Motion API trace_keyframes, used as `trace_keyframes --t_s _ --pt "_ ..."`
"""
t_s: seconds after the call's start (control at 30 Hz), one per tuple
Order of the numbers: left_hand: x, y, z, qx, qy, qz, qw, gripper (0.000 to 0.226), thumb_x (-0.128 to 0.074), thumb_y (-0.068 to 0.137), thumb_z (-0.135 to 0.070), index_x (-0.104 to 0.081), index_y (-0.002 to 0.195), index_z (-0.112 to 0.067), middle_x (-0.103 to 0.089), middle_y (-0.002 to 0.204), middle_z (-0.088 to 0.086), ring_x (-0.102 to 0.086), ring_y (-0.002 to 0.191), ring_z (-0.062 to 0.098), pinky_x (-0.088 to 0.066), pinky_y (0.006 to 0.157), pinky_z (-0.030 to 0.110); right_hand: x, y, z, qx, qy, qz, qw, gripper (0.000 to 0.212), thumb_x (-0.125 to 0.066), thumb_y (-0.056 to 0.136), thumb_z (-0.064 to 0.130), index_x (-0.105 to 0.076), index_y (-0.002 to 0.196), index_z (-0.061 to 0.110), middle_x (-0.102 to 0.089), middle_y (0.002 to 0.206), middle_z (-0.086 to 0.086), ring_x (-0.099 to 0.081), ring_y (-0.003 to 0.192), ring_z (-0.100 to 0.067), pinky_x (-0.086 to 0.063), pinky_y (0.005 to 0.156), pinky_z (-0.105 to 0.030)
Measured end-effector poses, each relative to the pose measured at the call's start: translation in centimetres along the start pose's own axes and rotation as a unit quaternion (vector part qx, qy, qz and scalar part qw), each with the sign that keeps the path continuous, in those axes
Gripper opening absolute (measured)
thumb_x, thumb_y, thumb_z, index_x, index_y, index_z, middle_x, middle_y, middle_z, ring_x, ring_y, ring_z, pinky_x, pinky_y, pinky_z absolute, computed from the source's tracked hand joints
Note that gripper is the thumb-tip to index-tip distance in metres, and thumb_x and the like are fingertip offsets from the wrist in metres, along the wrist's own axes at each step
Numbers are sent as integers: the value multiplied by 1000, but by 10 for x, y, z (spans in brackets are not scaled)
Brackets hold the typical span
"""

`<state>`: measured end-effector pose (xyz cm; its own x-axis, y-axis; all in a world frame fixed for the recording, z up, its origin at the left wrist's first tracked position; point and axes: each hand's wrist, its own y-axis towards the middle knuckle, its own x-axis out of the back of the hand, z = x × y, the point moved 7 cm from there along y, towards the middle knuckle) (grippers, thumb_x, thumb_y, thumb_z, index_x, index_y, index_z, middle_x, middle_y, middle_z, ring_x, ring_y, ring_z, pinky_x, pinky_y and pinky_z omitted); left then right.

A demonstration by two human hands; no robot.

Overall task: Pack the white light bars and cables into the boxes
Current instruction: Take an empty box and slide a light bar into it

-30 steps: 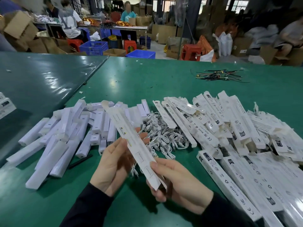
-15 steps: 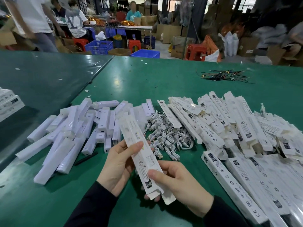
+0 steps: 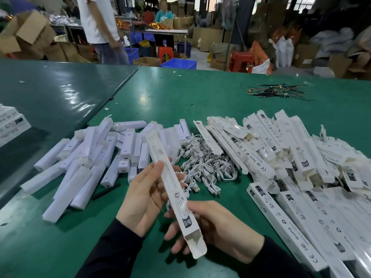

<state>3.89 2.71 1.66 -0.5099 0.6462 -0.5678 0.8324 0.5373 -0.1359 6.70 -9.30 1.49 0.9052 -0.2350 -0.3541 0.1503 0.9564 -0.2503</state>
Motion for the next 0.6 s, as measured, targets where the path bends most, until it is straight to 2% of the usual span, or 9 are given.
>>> trace_keyframes --t_s 0.07,0.1,0.2,0.3,0.47,0.53,0.6 --pt "-2 0 2 2 -3 8 1000 31 -65 76 -31 -75 93 -7 -73 88 19 -72 67 22 -56 48 27 1 0 1 4 7 -9 1000 47 -49 94 39 -62 114 -1 -71 97 -19 -71 73 -26 -57 67 -30" --pt "-3 0 4 3 -6 13 1000 36 -65 78 -30 -72 102 -4 -73 94 21 -73 72 24 -57 50 27 2 0 1 6 9 -14 1000 44 -51 93 37 -62 113 -1 -71 95 -19 -71 72 -26 -56 66 -30" --pt "-5 2 8 2 -13 30 999 45 -60 83 -27 -62 121 -3 -69 110 25 -72 95 32 -60 69 33 6 -2 3 18 14 -33 999 33 -54 92 30 -65 102 1 -71 88 -20 -70 67 -26 -56 64 -29" --pt "-4 3 9 2 -15 39 999 44 -59 85 -26 -60 124 -4 -68 115 26 -69 102 35 -60 75 35 8 -3 4 25 8 -44 999 28 -54 92 28 -67 99 4 -70 88 -22 -70 67 -26 -56 64 -29" --pt "-4 2 5 -25 9 46 999 41 -60 85 -23 -61 123 -7 -68 116 23 -70 100 36 -60 73 35 8 -3 5 31 -7 -41 999 27 -52 94 27 -65 102 6 -69 91 -22 -70 69 -26 -56 65 -29" --pt "-3 2 1 -59 25 41 997 50 -60 85 -18 -50 135 -16 -68 117 20 -70 100 37 -60 71 35 9 -2 3 27 -8 -43 999 27 -52 93 28 -66 102 6 -70 90 -21 -70 68 -25 -56 64 -29" --pt "-2 1 -2 -88 37 37 995 63 -61 85 -16 -40 141 -36 -70 116 17 -70 99 37 -59 69 34 11 -1 2 20 -12 -39 999 29 -53 92 29 -65 105 5 -71 91 -20 -70 70 -25 -56 66 -30"
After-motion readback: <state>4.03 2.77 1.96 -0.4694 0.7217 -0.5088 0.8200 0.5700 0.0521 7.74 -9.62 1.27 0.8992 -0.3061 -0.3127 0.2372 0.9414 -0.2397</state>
